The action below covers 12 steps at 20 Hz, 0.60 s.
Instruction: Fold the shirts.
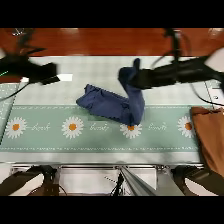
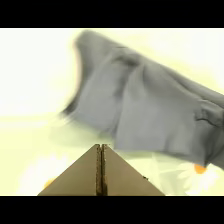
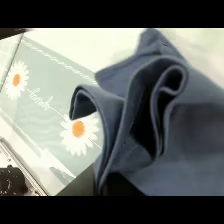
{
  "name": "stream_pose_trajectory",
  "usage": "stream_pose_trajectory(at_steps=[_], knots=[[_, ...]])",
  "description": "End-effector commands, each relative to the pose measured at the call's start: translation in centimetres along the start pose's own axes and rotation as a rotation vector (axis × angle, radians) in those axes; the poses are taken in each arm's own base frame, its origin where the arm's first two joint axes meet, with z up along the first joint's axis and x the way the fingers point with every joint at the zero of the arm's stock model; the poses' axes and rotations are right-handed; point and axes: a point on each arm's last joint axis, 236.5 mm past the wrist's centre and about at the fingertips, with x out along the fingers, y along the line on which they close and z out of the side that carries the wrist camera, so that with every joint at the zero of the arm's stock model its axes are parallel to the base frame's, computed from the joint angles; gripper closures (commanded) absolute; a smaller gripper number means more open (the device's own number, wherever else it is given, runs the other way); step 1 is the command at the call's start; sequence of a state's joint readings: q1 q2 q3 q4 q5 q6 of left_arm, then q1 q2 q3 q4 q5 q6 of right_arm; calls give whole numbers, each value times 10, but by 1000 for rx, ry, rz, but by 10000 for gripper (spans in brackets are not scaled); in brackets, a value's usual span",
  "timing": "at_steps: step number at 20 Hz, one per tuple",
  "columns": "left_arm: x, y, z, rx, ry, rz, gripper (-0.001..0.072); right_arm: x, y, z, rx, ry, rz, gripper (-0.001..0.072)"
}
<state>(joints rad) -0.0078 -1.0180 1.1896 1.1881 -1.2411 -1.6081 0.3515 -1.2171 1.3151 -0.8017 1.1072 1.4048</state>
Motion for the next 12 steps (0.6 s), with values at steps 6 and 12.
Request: stream_pose_trajectory(at_steps=[6,12], knots=[[-62,-12,-163,-148,-229,-154,690,179,7,13,107,103,110,685],[-35,1,-185,-208,-169,-144,690,150,-37,26,179,192,116,85]])
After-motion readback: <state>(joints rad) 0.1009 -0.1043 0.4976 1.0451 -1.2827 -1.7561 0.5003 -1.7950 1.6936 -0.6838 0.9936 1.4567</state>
